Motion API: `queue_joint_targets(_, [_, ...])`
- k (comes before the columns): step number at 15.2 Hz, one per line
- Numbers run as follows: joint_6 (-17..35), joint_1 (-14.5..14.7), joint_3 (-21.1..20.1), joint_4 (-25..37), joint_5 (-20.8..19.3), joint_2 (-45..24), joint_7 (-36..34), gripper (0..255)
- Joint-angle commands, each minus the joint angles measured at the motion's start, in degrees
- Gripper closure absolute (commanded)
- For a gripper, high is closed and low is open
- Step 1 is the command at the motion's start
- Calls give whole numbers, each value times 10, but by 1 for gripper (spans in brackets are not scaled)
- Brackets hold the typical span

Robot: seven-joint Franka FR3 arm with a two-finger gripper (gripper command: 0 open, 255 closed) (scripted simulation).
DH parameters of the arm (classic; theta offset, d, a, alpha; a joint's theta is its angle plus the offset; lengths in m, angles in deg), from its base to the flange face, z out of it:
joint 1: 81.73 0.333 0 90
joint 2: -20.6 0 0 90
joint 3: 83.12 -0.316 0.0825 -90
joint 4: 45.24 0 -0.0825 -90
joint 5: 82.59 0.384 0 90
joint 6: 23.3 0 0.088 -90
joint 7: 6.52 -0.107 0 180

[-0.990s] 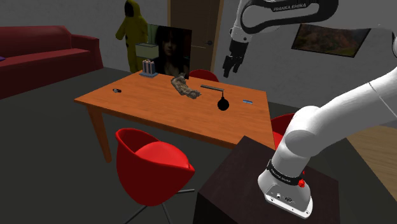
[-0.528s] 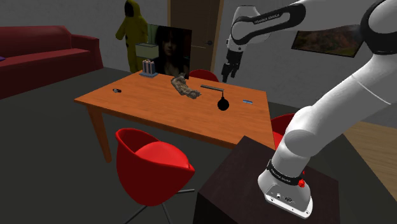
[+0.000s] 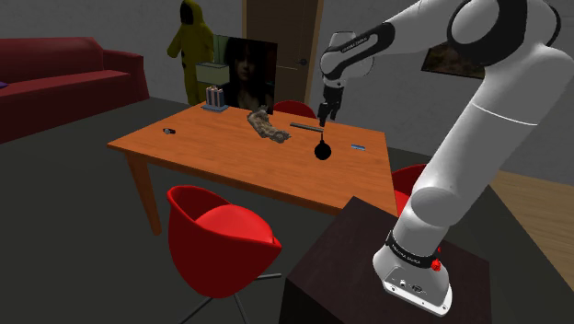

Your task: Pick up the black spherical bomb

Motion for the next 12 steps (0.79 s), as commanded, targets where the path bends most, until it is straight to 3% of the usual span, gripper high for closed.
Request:
queue_joint_targets(1, [16, -6, 13, 18, 15, -42, 28, 0])
queue_joint_targets(6, [38, -30, 27, 92, 69, -160, 95, 0])
queue_joint_targets(12, [40, -83, 18, 206, 126, -302, 160, 0])
